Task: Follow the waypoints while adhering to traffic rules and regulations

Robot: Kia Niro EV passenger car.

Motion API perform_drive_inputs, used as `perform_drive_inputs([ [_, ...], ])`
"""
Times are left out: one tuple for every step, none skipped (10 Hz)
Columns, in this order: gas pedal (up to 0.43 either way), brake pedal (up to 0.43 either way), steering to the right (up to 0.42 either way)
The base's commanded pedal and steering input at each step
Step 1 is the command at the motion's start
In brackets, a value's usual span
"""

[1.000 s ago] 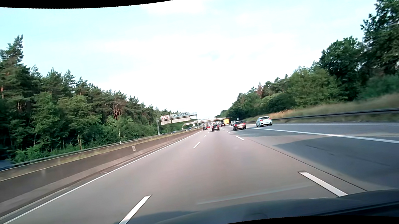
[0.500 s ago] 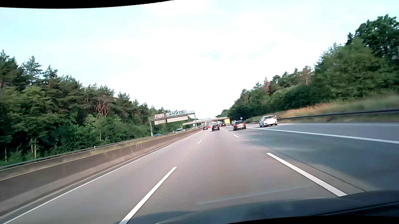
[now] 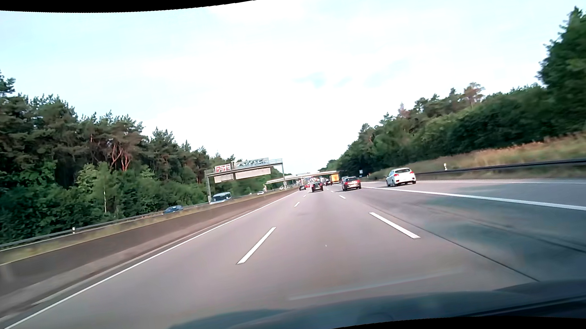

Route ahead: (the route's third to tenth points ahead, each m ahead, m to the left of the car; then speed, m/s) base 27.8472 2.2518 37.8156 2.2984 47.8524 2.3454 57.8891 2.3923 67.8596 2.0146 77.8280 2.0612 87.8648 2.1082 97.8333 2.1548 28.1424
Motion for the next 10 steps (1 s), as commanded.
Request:
perform_drive_inputs([
  [0.028, 0.000, -0.003],
  [0.028, 0.000, -0.003],
  [0.039, 0.000, -0.003],
  [0.039, 0.000, -0.003],
  [0.039, 0.000, -0.003],
  [0.039, 0.000, -0.003],
  [0.047, 0.000, -0.003],
  [0.047, 0.000, -0.003],
  [0.047, 0.000, -0.003],
  [0.047, 0.000, -0.003],
])
